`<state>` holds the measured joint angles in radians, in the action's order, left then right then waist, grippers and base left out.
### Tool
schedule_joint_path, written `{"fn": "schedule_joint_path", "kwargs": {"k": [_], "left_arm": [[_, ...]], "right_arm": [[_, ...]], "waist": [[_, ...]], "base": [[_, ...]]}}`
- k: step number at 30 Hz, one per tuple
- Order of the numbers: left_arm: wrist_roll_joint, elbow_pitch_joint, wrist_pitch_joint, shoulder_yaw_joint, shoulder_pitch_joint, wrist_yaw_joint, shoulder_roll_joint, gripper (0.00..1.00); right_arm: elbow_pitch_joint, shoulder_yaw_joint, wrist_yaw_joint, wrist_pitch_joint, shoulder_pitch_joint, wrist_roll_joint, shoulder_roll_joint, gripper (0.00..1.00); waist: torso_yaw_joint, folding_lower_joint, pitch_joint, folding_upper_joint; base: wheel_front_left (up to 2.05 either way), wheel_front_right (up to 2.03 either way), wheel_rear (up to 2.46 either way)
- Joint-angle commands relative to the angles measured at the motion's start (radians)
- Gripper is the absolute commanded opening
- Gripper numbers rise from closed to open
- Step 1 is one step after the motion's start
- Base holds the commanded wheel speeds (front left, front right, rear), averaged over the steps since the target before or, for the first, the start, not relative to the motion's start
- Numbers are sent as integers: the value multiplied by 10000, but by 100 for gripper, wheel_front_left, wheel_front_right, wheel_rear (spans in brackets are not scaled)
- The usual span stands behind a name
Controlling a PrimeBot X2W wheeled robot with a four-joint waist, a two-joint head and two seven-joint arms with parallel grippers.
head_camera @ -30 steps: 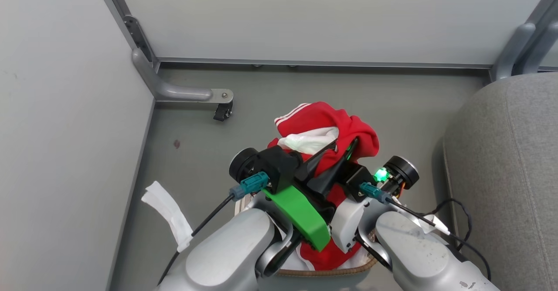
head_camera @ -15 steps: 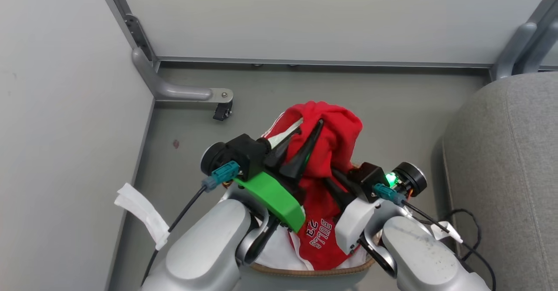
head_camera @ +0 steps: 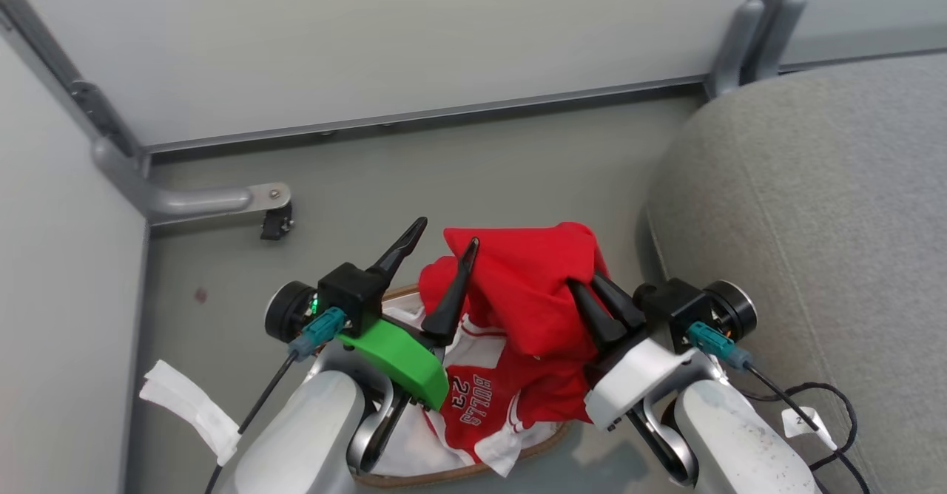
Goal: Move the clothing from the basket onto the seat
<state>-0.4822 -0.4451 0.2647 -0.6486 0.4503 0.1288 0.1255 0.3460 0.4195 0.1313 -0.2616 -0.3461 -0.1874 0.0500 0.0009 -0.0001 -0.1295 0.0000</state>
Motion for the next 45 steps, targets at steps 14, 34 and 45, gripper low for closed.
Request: {"fn": "schedule_joint_path", "kwargs": {"k": [14, 34, 45], "left_arm": [[550, 362, -4, 561, -482, 26, 78, 100], [713, 703, -4, -773, 885, 28, 1167, 100], [539, 849, -4, -1438, 1797, 28, 1921, 100]], "right_arm": [[-1347, -885, -10, -52, 878, 154, 13, 0], [-1513, -3247, -12, -50, -3698, 1763, 1491, 0], [1142, -5512, -12, -47, -6649, 1509, 1951, 0]], "waist": [[-5112, 1, -727, 0], [-4886, 1, -3527, 0], [-4044, 1, -4927, 0]], "base": [[0, 0, 0], [0, 0, 0], [0, 0, 0]]}}
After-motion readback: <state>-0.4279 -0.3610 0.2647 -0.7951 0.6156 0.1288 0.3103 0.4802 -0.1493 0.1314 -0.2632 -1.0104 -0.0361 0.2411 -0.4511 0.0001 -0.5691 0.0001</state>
